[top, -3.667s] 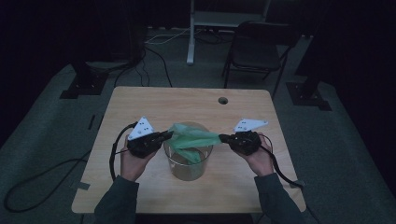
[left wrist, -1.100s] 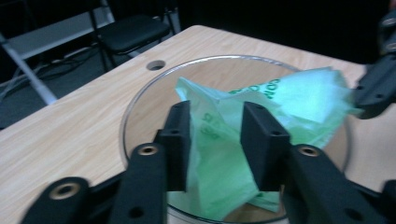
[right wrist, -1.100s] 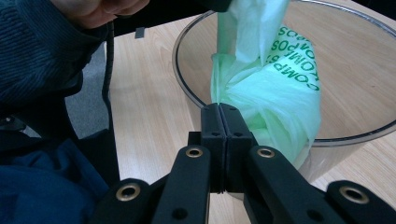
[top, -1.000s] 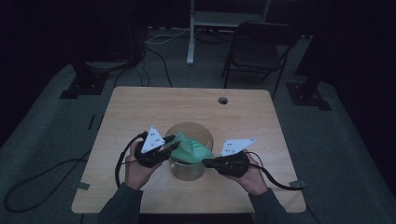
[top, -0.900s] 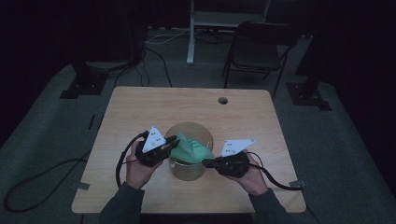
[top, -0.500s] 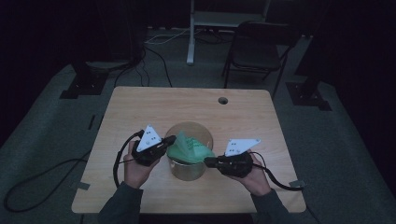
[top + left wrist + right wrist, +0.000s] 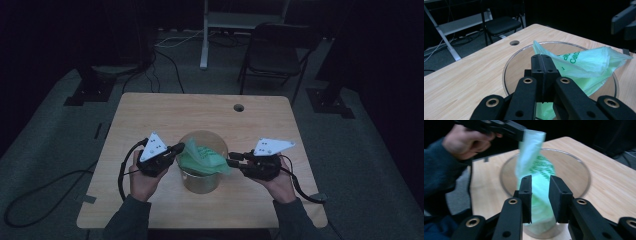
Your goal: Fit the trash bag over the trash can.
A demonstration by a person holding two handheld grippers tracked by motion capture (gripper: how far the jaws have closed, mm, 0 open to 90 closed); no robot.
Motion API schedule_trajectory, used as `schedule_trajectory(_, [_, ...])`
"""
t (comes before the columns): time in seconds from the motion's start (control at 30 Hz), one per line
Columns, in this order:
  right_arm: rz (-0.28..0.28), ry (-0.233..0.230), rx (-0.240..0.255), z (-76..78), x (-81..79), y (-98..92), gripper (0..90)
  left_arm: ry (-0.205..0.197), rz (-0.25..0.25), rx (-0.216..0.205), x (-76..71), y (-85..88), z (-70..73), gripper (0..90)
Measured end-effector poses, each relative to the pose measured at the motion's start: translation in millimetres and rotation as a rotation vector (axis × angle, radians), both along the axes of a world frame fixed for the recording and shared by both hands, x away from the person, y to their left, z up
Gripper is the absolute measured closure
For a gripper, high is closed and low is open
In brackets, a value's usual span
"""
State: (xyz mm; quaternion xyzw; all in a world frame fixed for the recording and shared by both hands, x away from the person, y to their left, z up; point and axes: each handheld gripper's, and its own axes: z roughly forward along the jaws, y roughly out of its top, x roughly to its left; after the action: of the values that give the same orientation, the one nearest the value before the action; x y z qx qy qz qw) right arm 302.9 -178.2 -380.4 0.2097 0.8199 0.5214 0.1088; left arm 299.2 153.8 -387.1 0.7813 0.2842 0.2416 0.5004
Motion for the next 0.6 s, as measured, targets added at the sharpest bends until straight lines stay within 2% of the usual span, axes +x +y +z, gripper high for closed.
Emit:
schedule_trajectory(0.23, [-0.029,-0.002,-0.042,-6.8,10.4,7.1,69.8,0.001,0.005,-0.005,-0.4,2.4,0.4,90.0])
schedule_trajectory(0.6, [-0.002,0.016,-0.086,-16.7,12.7,17.7,63.8,0.003,0.005,-0.014,-0.3,3.4,0.4,90.0])
